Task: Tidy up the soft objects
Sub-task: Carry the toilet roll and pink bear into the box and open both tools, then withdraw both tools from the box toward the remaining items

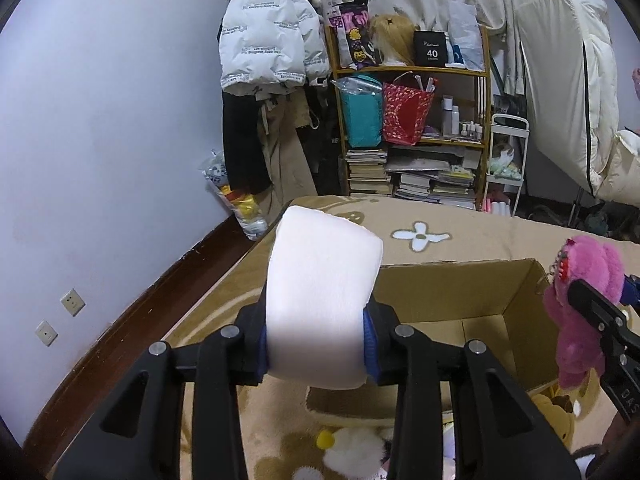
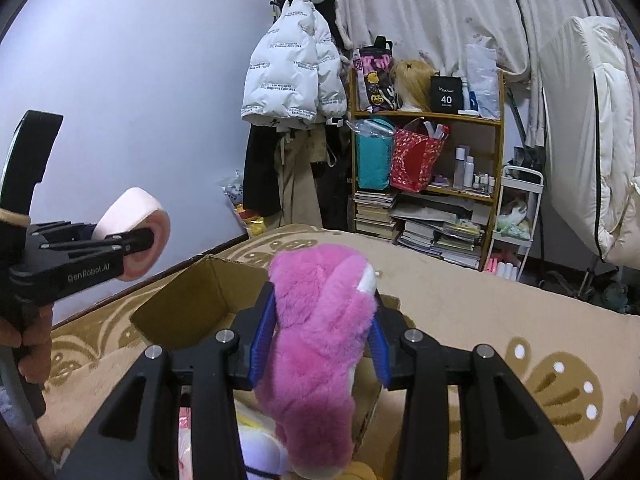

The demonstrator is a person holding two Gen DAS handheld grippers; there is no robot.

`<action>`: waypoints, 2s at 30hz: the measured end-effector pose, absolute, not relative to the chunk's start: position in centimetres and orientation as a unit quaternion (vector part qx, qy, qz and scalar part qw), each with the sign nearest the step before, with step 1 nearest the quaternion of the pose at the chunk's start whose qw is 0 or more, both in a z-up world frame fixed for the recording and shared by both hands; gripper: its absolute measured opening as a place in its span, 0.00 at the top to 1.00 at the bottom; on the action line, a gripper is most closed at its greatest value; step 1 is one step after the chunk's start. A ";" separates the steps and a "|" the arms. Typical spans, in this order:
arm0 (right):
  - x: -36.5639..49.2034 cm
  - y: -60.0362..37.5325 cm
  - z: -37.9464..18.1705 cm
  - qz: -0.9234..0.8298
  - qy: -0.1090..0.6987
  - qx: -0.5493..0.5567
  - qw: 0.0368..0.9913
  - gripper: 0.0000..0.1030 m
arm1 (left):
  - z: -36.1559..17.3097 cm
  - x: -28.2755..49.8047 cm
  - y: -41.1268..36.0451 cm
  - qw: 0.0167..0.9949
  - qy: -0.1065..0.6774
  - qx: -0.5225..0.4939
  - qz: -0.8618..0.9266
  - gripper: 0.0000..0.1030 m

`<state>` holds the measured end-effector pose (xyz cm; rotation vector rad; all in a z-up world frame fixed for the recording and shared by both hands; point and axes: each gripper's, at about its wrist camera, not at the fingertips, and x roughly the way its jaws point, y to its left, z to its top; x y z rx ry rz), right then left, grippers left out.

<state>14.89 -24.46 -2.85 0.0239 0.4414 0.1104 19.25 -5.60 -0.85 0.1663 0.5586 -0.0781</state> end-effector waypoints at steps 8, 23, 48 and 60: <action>16.7 -24.8 -4.5 0.057 0.246 0.038 0.967 0.53 | -2.9 20.5 -6.8 0.949 0.299 0.088 -0.055 0.57; 14.5 -25.9 -2.7 0.055 0.228 0.079 0.969 0.00 | -2.5 18.8 -5.4 0.951 0.296 0.076 -0.045 0.06; 5.4 -25.1 -0.4 0.012 0.245 0.082 0.966 0.00 | -1.6 9.2 -3.2 0.939 0.333 0.067 -0.049 0.01; 4.8 -26.1 -3.2 -0.013 0.277 0.097 0.956 0.00 | -6.1 8.7 -3.9 0.913 0.398 0.072 -0.054 0.01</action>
